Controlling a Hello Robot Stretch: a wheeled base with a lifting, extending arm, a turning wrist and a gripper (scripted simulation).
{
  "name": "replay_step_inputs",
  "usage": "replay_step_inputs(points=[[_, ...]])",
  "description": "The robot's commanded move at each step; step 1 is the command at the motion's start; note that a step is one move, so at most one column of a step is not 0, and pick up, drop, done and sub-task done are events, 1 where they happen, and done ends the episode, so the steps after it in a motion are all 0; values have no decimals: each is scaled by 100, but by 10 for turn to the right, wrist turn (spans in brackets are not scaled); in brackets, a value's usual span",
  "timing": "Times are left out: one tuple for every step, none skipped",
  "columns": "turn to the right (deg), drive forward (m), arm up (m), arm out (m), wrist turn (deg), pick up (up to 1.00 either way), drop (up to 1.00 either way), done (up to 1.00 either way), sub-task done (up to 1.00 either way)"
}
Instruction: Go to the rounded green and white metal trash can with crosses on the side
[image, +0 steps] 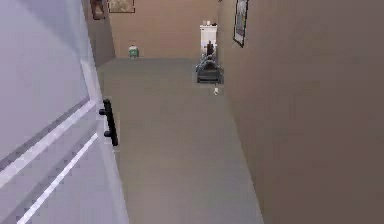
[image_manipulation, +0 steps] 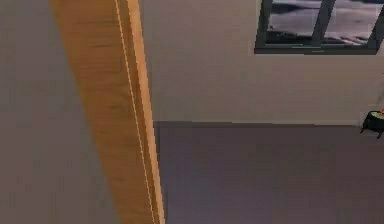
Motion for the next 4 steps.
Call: replay_step_inputs(points=[[0,100,0,0,0,0,0,0,0],[150,0,0,0,0,0,0,0,0],[0,5,0,0,0,0,0,0,0],[-300,0,0,0,0,0,0,0,0]])
